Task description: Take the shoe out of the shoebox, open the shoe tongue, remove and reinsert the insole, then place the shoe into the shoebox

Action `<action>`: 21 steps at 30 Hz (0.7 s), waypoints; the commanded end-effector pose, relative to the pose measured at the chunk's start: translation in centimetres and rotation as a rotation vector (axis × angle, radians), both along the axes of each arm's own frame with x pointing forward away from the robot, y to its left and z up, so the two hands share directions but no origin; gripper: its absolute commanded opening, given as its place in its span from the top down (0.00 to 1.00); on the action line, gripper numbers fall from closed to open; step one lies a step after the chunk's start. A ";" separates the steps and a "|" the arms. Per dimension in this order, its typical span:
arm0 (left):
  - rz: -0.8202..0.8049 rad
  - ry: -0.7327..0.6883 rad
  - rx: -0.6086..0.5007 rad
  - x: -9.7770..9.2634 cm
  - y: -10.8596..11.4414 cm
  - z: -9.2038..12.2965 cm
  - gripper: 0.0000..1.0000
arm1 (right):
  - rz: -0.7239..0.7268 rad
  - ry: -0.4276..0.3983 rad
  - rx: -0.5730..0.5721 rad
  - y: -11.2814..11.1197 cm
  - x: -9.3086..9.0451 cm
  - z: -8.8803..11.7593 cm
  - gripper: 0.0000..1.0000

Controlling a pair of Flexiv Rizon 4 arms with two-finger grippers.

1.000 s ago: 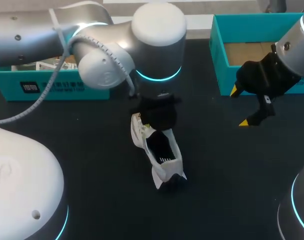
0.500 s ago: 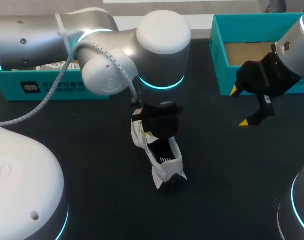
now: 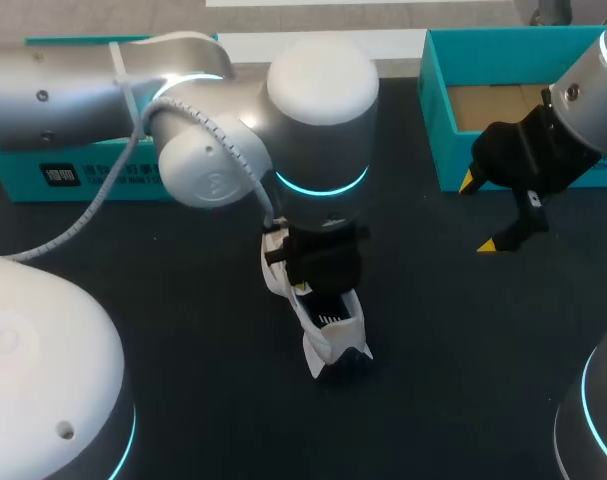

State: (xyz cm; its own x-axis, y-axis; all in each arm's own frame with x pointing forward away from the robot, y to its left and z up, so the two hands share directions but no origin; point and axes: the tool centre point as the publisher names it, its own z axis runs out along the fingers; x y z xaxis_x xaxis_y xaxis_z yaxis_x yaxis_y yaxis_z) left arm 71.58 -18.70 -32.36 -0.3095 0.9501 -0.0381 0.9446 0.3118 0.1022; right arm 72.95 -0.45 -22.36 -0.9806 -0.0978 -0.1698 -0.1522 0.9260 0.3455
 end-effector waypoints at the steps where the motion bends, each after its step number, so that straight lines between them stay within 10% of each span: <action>1: 0.031 -0.003 -0.031 -0.1 0.1 -0.7 0.51 | -0.001 0.000 -0.003 0.1 0.1 -0.1 0.00; 16: 0.522 -0.086 -0.183 -0.4 2.2 3.7 0.39 | -0.001 0.000 -0.003 0.1 0.1 -0.1 0.00; 19: 0.660 0.013 -0.271 -1.1 2.7 3.9 0.00 | -0.001 0.000 -0.003 0.1 0.1 -0.1 0.00; 21: 0.660 0.013 -0.271 -1.1 2.7 3.9 0.00 | -0.001 0.000 -0.003 0.1 0.1 -0.1 0.00</action>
State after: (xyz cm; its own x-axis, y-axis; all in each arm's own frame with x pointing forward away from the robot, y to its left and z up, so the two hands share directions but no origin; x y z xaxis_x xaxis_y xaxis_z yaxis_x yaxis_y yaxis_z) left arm 70.57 -17.28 -28.55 -0.7482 0.6335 -0.1972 0.6388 0.7681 0.0440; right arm 72.95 -0.45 -22.36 -0.9806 -0.0978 -0.1698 -0.1522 0.9260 0.3455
